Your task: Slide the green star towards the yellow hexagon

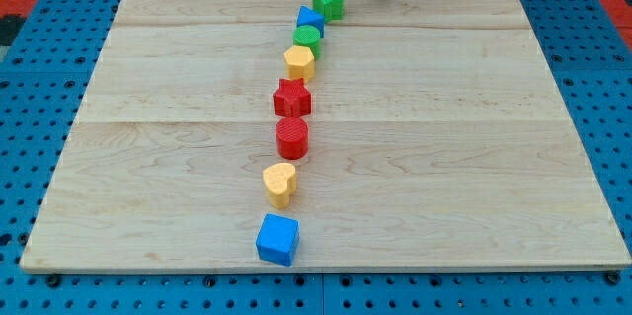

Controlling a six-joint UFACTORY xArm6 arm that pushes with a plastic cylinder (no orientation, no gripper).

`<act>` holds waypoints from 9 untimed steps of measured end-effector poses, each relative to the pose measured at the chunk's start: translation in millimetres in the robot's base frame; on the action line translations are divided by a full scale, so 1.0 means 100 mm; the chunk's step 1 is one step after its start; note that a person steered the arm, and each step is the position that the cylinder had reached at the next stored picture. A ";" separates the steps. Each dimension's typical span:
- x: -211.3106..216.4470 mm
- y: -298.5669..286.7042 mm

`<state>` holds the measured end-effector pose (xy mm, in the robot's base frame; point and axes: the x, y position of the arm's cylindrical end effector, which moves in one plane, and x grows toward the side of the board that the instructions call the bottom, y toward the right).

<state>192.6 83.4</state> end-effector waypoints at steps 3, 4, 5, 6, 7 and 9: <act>0.40 -1.03; 0.60 -0.60; 0.58 -0.48; 0.16 -0.61; 0.44 0.17; 0.92 0.59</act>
<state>284.2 142.4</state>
